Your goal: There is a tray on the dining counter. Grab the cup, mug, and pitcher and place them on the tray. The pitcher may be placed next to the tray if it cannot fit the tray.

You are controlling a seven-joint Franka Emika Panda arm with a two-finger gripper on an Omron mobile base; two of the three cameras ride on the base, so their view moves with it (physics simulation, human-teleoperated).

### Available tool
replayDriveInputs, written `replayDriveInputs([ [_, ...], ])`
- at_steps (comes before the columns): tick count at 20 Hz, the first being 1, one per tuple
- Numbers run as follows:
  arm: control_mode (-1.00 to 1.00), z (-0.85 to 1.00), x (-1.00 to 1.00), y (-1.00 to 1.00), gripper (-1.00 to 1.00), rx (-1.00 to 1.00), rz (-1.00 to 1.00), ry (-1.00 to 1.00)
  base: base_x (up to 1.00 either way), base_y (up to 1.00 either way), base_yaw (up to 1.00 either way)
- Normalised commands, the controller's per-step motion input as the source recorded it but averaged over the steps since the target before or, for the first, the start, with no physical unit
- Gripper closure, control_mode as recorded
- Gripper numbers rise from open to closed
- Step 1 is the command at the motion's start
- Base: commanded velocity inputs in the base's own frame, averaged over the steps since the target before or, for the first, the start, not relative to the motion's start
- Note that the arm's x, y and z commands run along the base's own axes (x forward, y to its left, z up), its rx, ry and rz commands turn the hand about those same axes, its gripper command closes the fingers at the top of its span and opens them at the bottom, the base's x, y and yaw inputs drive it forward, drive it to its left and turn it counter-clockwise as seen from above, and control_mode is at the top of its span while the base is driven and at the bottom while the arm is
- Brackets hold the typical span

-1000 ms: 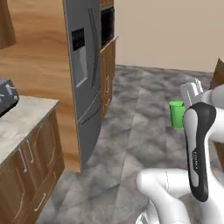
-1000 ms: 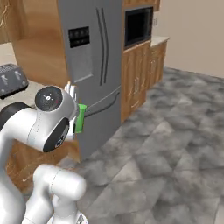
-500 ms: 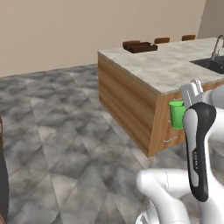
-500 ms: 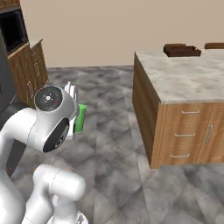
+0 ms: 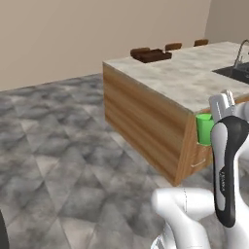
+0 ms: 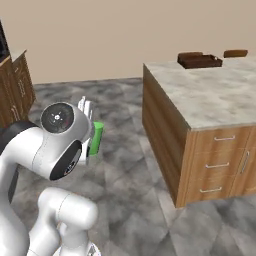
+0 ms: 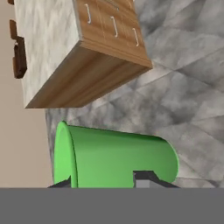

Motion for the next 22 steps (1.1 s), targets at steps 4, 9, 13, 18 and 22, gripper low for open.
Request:
replayDriveInputs([
  [4, 1.00, 0.00, 0.00, 0.00, 1.00, 0.00, 0.00, 0.00, 1.00, 1.00, 0.00],
  [9, 1.00, 0.00, 0.00, 0.00, 1.00, 0.00, 0.00, 0.00, 1.00, 1.00, 0.00],
  [13, 1.00, 0.00, 0.00, 0.00, 1.00, 0.00, 0.00, 0.00, 1.00, 0.92, -0.07],
  [18, 1.00, 0.00, 0.00, 0.00, 1.00, 0.00, 0.00, 0.00, 1.00, 0.46, -0.35],
  [22, 1.00, 0.00, 0.00, 0.00, 1.00, 0.00, 0.00, 0.00, 1.00, 0.34, -0.42],
])
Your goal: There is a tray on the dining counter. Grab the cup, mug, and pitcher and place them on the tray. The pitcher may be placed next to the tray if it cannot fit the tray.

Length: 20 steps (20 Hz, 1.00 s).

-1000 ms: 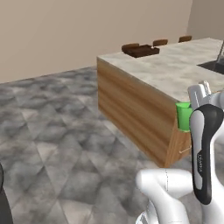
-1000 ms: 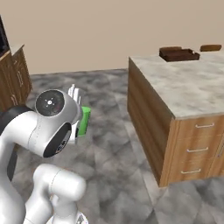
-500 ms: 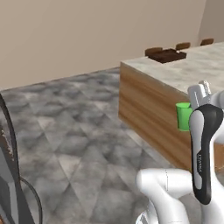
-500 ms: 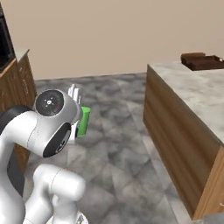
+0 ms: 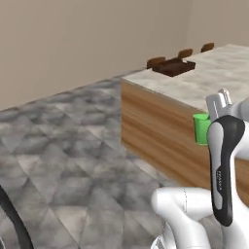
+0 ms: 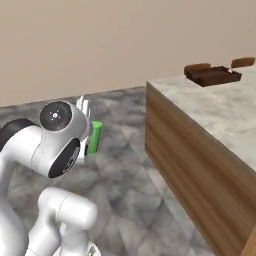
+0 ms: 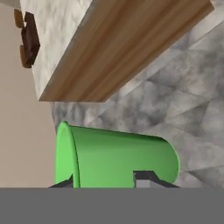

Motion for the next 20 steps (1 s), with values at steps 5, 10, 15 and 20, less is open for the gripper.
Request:
replayDriveInputs([
  [5, 1.00, 0.00, 0.00, 0.00, 1.00, 0.00, 0.00, 0.00, 1.00, 0.50, -0.50],
  [10, 1.00, 0.00, 0.00, 0.00, 1.00, 0.00, 0.00, 0.00, 0.95, 0.85, -0.61],
  [15, 1.00, 0.00, 0.00, 0.00, 1.00, 0.00, 0.00, 0.00, 0.47, 1.00, -0.66],
  [20, 1.00, 0.00, 0.00, 0.00, 1.00, 0.00, 0.00, 0.00, 0.33, 1.00, -0.69],
])
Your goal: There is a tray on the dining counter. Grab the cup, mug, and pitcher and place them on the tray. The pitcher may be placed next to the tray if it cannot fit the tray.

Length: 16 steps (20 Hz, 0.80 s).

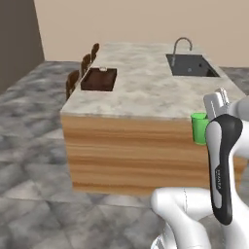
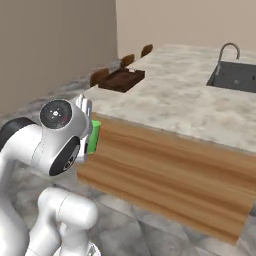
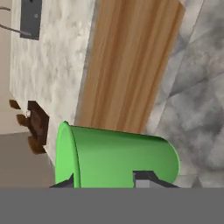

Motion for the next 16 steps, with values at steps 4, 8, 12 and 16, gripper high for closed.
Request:
replayDriveInputs([
  [4, 1.00, 0.00, 0.00, 0.00, 1.00, 0.00, 0.00, 0.00, 0.24, 1.00, -0.66],
  [8, 1.00, 0.00, 0.00, 0.00, 1.00, 0.00, 0.00, 0.00, 0.03, 1.00, -0.48],
  [12, 1.00, 0.00, 0.00, 0.00, 1.00, 0.00, 0.00, 0.00, 0.00, 1.00, -0.32],
  [16, 1.00, 0.00, 0.00, 0.00, 1.00, 0.00, 0.00, 0.00, 0.00, 1.00, -0.19],
])
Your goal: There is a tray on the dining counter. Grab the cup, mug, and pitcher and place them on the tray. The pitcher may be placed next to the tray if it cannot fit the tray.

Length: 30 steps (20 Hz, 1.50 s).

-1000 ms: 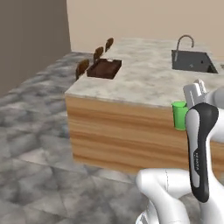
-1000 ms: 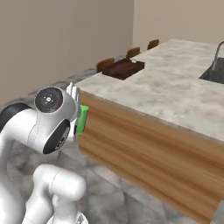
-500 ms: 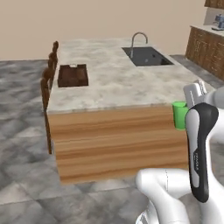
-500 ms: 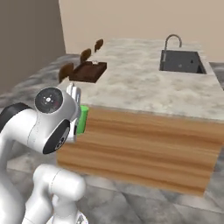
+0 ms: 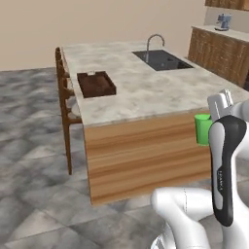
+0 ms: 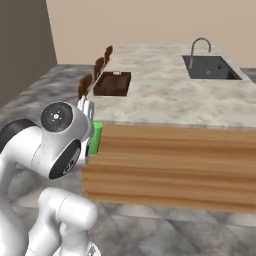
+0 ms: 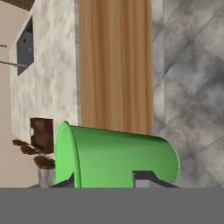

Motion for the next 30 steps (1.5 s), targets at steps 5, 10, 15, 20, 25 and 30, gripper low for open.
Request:
replayDriveInputs([
  [5, 1.00, 0.00, 0.00, 0.00, 1.00, 0.00, 0.00, 0.00, 0.32, 1.00, -0.27],
  [10, 1.00, 0.00, 0.00, 0.00, 1.00, 0.00, 0.00, 0.00, 0.42, 1.00, -0.38],
  [15, 1.00, 0.00, 0.00, 0.00, 1.00, 0.00, 0.00, 0.00, 0.52, 1.00, -0.38],
  [20, 1.00, 0.00, 0.00, 0.00, 1.00, 0.00, 0.00, 0.00, 0.50, 1.00, -0.37],
  [25, 1.00, 0.00, 0.00, 0.00, 1.00, 0.00, 0.00, 0.00, 0.44, 1.00, -0.35],
  [30, 1.00, 0.00, 0.00, 0.00, 1.00, 0.00, 0.00, 0.00, 0.64, 1.00, -0.27],
])
